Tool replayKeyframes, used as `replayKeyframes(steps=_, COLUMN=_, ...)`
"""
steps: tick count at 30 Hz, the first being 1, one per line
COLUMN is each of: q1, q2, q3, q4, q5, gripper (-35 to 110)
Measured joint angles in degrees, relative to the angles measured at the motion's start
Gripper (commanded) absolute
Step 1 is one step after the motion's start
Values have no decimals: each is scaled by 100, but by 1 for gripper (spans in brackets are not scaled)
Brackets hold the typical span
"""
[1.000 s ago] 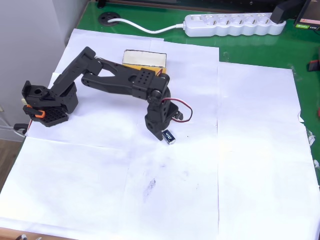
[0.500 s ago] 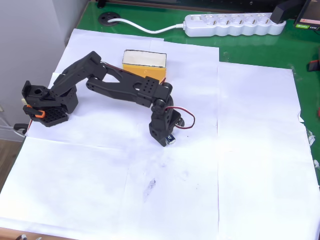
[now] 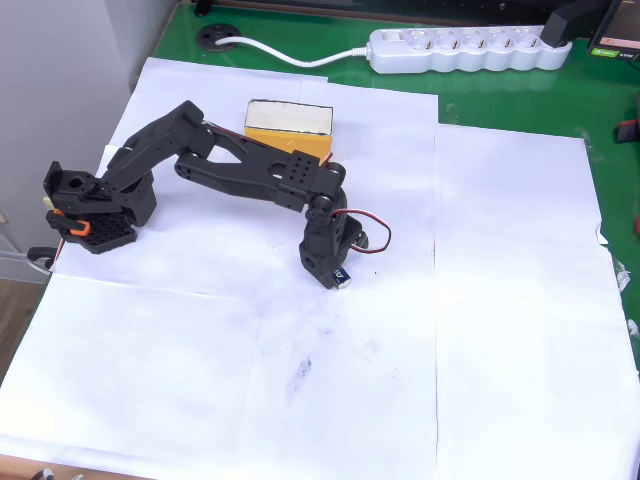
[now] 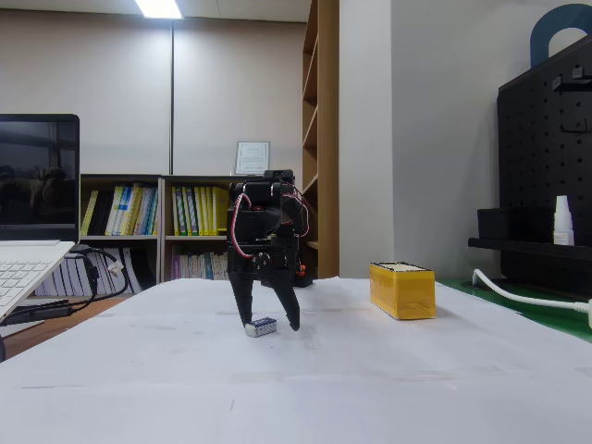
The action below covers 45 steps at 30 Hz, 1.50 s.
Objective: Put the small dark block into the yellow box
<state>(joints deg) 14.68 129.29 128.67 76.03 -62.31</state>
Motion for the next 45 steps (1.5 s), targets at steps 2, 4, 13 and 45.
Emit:
replayKeyframes(steps=2, q1=18, q2=0, q3=0, q4=0, q5=0, gripper=19)
replayKeyframes(steps=4, q1=18, q2=-9, q3=-18, q4=18, q5=0, gripper=17)
replayKeyframes(steps=13, q1=18, q2=-9, q3=-26, q4=26, q5=0, gripper=8)
replayKeyframes(steps=45, q1=-88, q2=-1433, q3=2268, q4=1723, q5=211, gripper=0)
